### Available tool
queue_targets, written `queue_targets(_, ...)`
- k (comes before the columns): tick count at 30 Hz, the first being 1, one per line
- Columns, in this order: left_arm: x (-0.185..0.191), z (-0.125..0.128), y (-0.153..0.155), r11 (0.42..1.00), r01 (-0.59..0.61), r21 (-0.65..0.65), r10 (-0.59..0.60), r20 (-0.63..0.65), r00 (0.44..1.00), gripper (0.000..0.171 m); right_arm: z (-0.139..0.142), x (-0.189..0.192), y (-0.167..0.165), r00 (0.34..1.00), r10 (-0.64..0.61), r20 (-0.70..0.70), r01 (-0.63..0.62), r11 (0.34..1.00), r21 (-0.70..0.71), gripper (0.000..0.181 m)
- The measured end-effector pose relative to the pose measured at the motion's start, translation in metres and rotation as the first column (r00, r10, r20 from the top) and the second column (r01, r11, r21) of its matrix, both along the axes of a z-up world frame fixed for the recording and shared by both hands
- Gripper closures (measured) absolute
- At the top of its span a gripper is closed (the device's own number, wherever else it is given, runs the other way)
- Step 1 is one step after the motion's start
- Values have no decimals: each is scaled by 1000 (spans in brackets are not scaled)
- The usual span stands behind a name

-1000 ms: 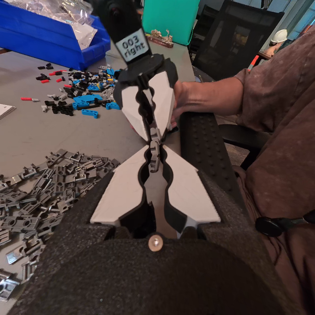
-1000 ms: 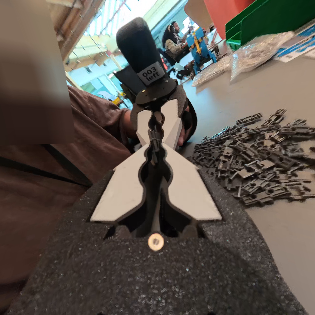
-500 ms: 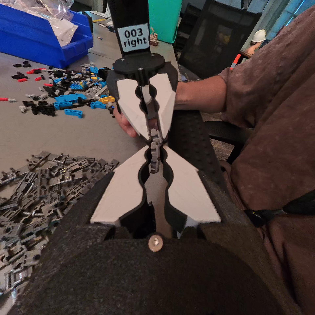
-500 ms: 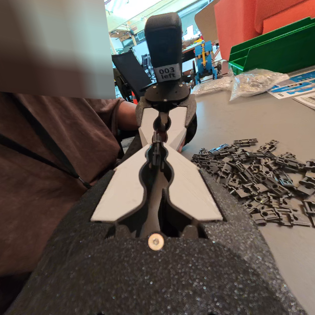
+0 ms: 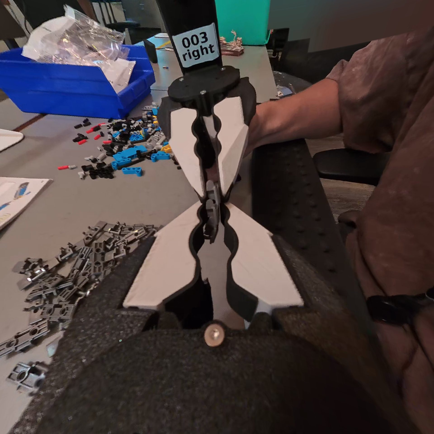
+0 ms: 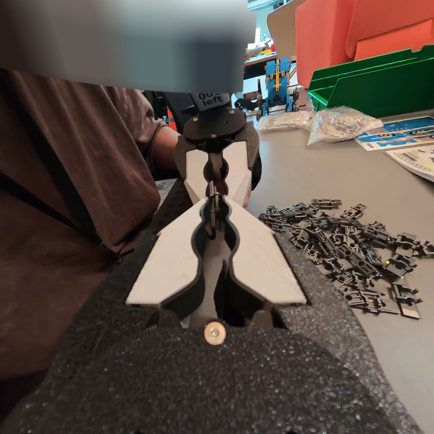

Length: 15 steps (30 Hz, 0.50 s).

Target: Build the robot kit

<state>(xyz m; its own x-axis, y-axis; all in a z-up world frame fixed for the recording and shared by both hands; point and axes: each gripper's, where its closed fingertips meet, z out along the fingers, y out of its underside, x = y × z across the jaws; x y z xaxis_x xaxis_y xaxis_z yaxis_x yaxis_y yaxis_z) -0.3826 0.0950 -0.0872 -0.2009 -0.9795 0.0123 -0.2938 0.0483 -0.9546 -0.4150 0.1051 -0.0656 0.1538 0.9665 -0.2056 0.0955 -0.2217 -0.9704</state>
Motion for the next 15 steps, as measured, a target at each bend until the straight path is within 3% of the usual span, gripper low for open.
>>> queue_targets(6, 2, -3, 6, 1000, -31, 8, 31, -24, 999, 159, -3, 3, 7, 1000, -25, 15, 24, 1000, 16, 173)
queue_targets(15, 3, -12, 18, 979, -120, 166, 129, -39, 991, 164, -12, 3, 14, 994, -72, 77, 67, 996, 57, 174)
